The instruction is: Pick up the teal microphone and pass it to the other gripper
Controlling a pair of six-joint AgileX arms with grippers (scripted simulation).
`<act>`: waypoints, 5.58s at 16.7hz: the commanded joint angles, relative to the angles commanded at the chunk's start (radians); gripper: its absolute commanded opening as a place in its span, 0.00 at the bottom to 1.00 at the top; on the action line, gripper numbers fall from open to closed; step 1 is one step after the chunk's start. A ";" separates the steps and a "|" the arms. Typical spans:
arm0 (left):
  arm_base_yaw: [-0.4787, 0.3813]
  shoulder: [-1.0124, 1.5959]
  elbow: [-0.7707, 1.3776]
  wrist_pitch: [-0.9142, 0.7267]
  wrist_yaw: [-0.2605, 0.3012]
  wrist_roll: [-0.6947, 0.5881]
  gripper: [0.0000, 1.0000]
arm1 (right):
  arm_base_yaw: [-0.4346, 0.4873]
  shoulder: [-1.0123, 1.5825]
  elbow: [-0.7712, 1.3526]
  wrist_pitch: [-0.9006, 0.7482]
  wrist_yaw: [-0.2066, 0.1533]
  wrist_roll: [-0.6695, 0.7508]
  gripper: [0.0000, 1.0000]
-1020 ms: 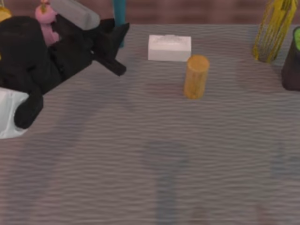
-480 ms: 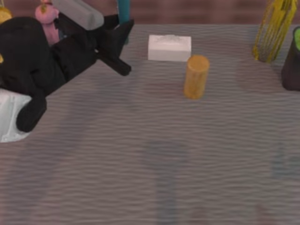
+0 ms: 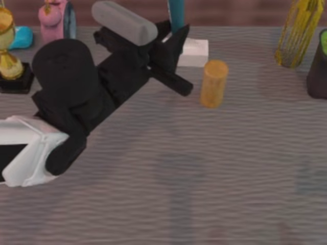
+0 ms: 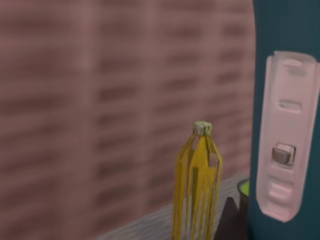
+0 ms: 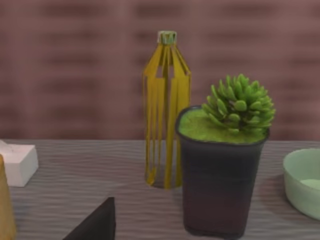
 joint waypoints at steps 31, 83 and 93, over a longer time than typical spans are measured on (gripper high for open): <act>-0.009 -0.004 -0.001 0.003 -0.009 -0.003 0.00 | 0.453 1.190 0.727 0.432 -0.418 -0.060 1.00; -0.009 -0.004 -0.001 0.003 -0.009 -0.003 0.53 | 0.598 1.620 1.070 0.522 -0.312 -0.059 0.00; -0.009 -0.004 -0.001 0.003 -0.009 -0.003 1.00 | 0.598 1.620 1.070 0.522 -0.312 -0.059 0.00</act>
